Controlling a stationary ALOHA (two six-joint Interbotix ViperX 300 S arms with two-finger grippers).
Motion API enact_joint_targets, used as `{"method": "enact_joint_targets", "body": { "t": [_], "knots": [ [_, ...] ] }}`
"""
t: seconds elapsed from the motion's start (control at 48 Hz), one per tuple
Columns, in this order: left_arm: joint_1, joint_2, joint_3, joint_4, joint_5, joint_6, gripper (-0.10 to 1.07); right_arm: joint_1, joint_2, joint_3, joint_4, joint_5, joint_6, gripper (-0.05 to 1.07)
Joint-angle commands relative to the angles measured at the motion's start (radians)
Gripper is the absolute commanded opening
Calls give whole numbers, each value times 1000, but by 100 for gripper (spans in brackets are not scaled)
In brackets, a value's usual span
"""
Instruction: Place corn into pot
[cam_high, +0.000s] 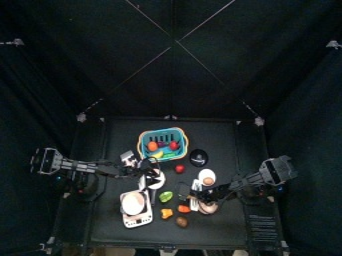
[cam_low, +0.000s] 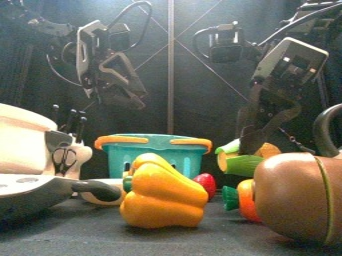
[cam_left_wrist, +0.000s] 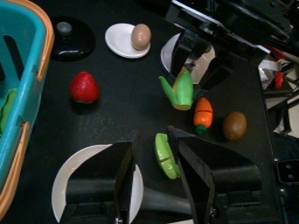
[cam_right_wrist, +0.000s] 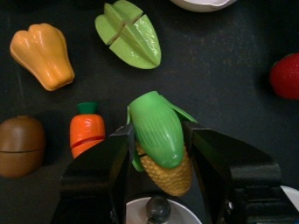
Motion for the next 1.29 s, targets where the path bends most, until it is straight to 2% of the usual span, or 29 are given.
{"method": "enact_joint_targets", "body": {
  "t": [0.0,0.208,0.438,0.708,0.958,1.271],
  "knots": [
    [3,-21,-6,-2,-23,2,74,-3,-35,-18,-11,-2,-2,63],
    [23,-101,74,-2,-163,-3,74,-12,-12,-117,-114,-51,-2,63],
    [60,-204,183,-2,-279,-2,74,-40,103,-298,-242,-158,-3,63],
    [106,-256,258,-3,-284,-2,74,-71,265,-528,-313,-258,-3,63],
    [106,-262,279,-2,-281,0,74,-83,388,-690,-333,-302,-2,63],
    [106,-268,284,-2,-279,2,74,-104,465,-758,-302,-313,-2,64]
  ]
}}
